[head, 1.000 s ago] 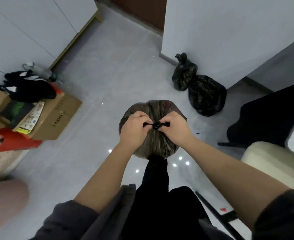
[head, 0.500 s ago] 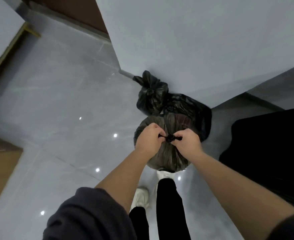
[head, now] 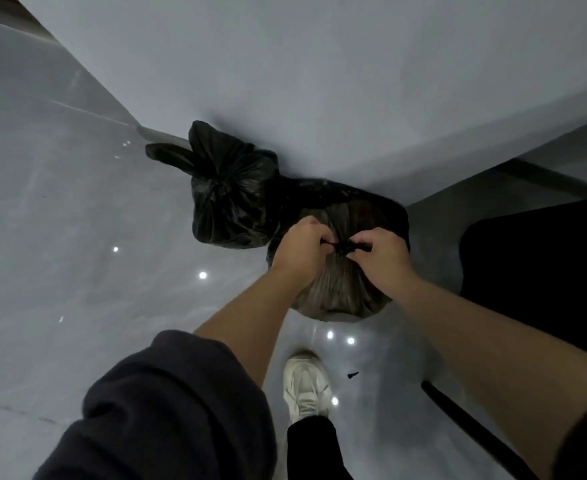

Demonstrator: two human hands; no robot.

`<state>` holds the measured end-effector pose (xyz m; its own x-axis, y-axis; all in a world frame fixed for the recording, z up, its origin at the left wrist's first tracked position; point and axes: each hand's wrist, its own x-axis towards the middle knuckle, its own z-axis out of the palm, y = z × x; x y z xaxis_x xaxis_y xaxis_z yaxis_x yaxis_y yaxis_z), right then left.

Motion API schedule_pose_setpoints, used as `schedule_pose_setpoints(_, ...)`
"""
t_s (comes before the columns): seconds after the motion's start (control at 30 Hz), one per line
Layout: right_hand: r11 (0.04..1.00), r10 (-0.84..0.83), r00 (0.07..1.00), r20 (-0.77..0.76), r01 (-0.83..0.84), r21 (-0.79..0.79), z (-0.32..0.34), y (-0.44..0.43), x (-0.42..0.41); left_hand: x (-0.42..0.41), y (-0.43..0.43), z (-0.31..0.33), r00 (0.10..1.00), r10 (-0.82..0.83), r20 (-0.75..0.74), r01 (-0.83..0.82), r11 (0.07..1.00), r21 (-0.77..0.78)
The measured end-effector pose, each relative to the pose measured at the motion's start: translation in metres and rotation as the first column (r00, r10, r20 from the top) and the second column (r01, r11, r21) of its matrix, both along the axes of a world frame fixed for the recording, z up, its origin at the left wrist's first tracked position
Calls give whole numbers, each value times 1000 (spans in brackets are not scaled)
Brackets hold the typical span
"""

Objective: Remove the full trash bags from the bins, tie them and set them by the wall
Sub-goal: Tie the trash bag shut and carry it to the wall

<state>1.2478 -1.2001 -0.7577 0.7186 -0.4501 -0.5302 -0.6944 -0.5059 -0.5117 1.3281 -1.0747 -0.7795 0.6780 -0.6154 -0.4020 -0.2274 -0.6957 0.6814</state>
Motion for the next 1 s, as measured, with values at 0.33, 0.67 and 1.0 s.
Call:
schedule_pose_setpoints(0.33,986,-70,994,-89,83,145,-50,-13,-2,6,2,-61,987,-134,-86,146,977,155)
schedule_pose_setpoints(0.67,937,-258,961,-96,273,218,44,52,-34,-35,68,74,984,106,-145,-100,994,47)
schedule_pose_setpoints(1.0,761,-550,834,-42,521,387,187,192,-160,-161,179,243,807,473,-354,-507,862,-3)
